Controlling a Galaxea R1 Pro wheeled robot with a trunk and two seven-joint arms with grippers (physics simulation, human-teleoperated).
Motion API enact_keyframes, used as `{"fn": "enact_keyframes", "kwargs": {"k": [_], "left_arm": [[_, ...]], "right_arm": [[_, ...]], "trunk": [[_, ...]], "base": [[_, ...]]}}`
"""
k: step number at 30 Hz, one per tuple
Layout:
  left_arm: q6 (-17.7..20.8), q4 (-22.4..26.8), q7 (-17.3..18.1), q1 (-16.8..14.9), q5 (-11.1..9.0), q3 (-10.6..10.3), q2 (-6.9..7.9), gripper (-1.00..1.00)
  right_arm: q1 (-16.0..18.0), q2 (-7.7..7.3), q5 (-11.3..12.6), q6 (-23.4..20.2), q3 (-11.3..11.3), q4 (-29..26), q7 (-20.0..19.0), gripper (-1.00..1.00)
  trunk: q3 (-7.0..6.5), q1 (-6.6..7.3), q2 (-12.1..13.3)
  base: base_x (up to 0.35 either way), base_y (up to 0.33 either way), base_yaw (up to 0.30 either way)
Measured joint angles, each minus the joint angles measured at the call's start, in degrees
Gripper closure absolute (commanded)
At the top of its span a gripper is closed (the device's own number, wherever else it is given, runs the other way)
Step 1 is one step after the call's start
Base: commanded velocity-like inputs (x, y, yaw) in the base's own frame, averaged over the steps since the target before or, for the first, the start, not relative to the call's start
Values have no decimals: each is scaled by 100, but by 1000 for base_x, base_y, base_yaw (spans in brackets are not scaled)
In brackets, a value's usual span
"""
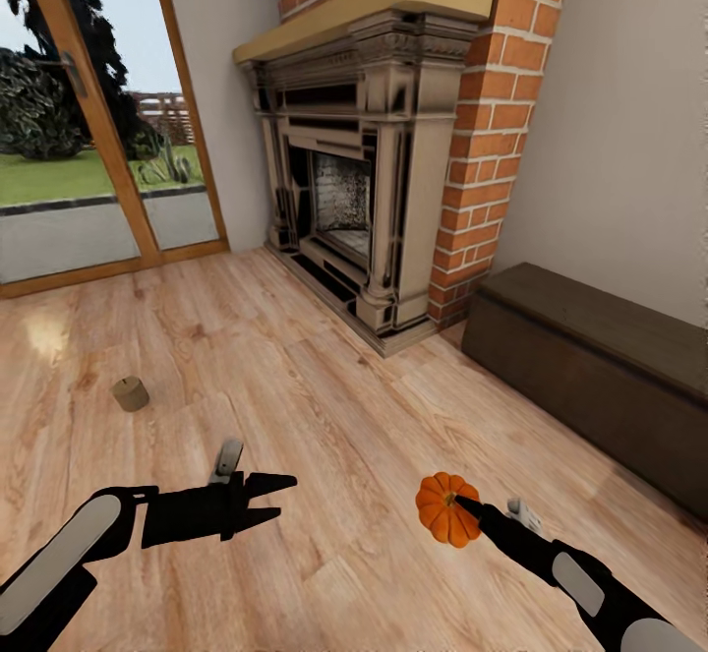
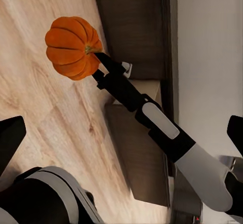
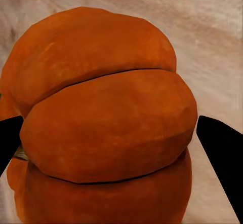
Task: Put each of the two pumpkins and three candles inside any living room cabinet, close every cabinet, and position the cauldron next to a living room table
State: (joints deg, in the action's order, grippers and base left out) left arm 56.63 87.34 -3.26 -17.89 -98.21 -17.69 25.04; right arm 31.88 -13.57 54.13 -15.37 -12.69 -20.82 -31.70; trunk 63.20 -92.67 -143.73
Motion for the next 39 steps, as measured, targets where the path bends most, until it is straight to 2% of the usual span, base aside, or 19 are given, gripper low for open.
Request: {"fn": "enact_keyframes", "kwargs": {"k": [8,39], "left_arm": [[0,-1,0,-1,-3,-1,-3,-100],[0,9,0,0,1,-1,-3,-100]], "right_arm": [[0,0,10,2,2,1,-175,100],[0,0,17,3,2,1,-183,100]], "trunk": [[-181,22,11],[-882,120,90]], "base": [[-15,0,-28],[0,0,-17]]}}
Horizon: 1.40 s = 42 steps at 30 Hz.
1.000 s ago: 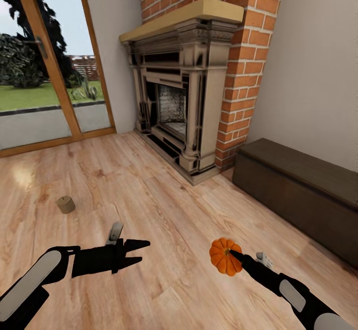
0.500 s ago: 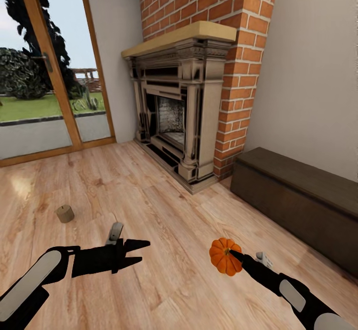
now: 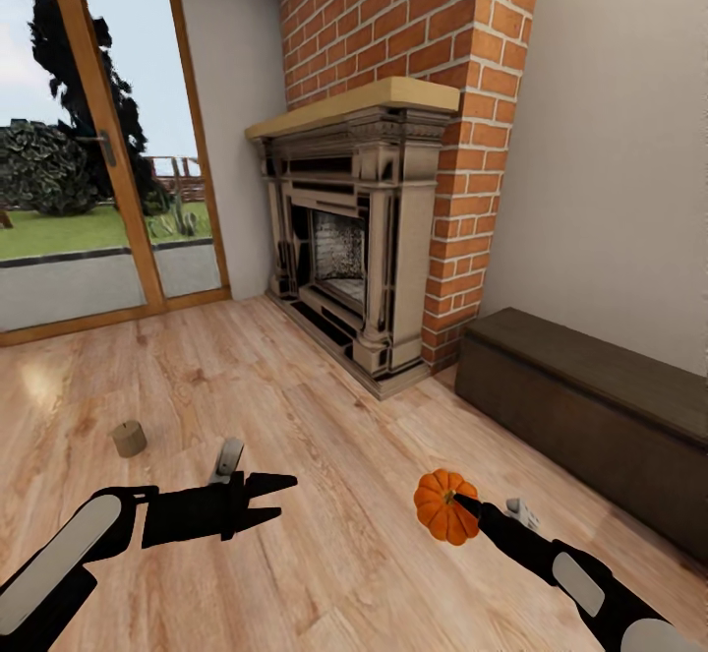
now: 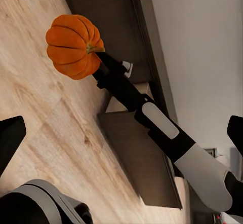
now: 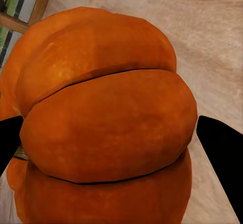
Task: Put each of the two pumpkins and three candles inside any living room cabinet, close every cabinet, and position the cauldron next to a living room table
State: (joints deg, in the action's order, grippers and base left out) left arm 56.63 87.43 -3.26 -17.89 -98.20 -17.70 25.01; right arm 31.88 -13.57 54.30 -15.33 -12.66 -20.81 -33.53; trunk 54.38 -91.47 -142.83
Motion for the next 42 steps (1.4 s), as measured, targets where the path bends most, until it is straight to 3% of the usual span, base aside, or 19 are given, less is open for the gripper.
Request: {"fn": "enact_keyframes", "kwargs": {"k": [8,21,31,42], "left_arm": [[9,1,9,-1,-7,0,-1,-100],[9,35,39,0,-61,8,0,-100],[9,31,48,-1,-67,0,-1,-100],[9,26,48,-1,-68,0,-1,-100]], "right_arm": [[-2,-1,-9,2,-3,9,2,100],[-1,0,10,-3,0,9,2,100],[-1,-1,35,-20,5,6,0,100],[-2,-15,45,-42,10,18,-47,100]], "trunk": [[-2,0,1],[-57,66,122],[-255,285,521],[-500,524,963]], "base": [[0,0,-206],[0,0,-14],[-18,1,-148],[-298,41,-258]]}}
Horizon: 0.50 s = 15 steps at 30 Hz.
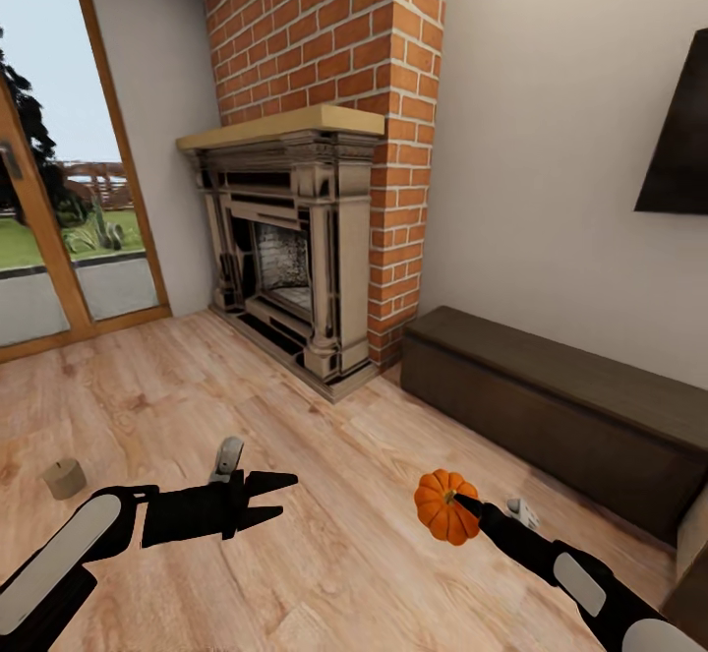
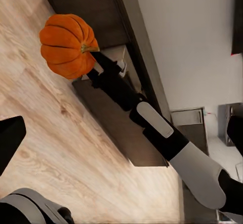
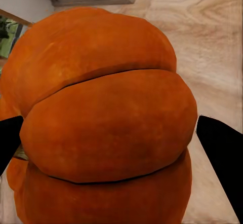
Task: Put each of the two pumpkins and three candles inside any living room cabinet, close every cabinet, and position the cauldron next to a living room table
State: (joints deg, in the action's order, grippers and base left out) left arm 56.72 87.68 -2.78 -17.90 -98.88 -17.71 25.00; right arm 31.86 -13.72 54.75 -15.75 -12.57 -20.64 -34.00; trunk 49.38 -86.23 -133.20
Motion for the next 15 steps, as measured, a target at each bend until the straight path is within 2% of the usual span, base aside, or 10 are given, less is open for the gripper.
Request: {"fn": "enact_keyframes", "kwargs": {"k": [4,15], "left_arm": [[0,-4,-21,0,3,0,-28,-100],[0,-27,-47,0,6,0,-104,-100]], "right_arm": [[0,-3,-6,2,-2,12,-116,100],[-1,-4,-13,6,-5,44,-215,100]], "trunk": [[-95,90,160],[-363,333,602]], "base": [[-187,2,-253],[-12,0,-239]]}}
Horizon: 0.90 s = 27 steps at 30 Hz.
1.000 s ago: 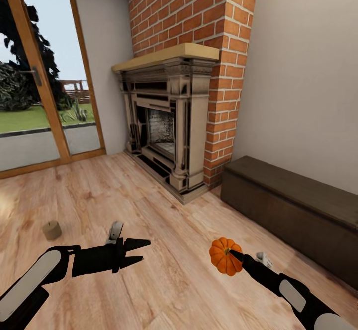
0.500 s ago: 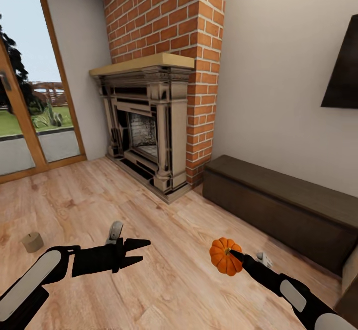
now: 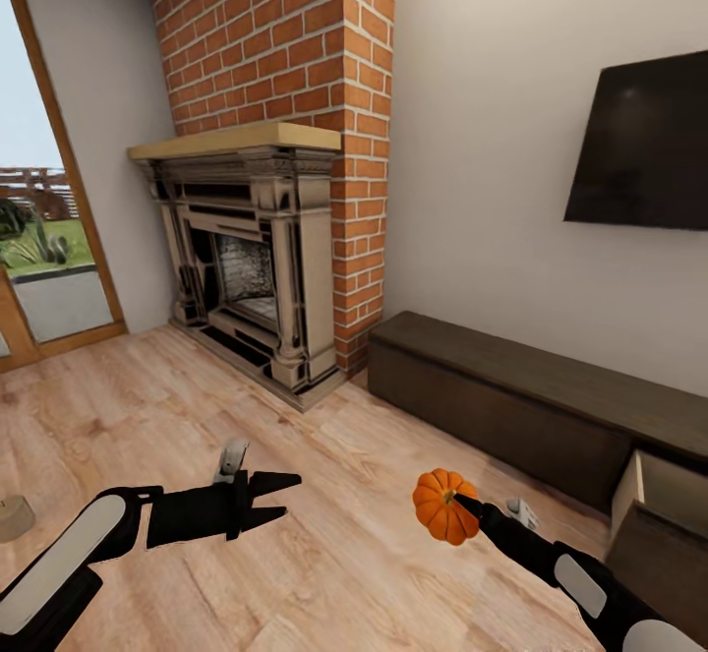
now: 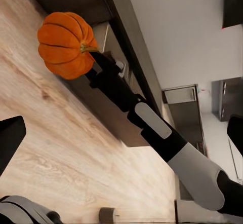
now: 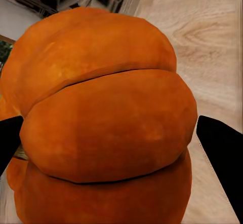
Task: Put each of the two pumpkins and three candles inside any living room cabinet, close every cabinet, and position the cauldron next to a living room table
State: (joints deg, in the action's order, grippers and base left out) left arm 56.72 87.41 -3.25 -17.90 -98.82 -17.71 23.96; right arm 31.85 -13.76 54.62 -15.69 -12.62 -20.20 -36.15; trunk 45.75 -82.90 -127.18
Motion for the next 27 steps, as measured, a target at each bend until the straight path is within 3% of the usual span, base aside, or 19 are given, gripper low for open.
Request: {"fn": "enact_keyframes", "kwargs": {"k": [12,27], "left_arm": [[0,-8,-3,-2,9,1,-7,-100],[-8,-8,-8,-1,28,1,-28,-100]], "right_arm": [[0,-13,5,-2,-6,23,-43,100],[0,-18,8,-14,-2,46,-184,100]], "trunk": [[-294,262,482],[-663,593,1083]], "base": [[-167,0,-236],[-10,0,-236]]}}
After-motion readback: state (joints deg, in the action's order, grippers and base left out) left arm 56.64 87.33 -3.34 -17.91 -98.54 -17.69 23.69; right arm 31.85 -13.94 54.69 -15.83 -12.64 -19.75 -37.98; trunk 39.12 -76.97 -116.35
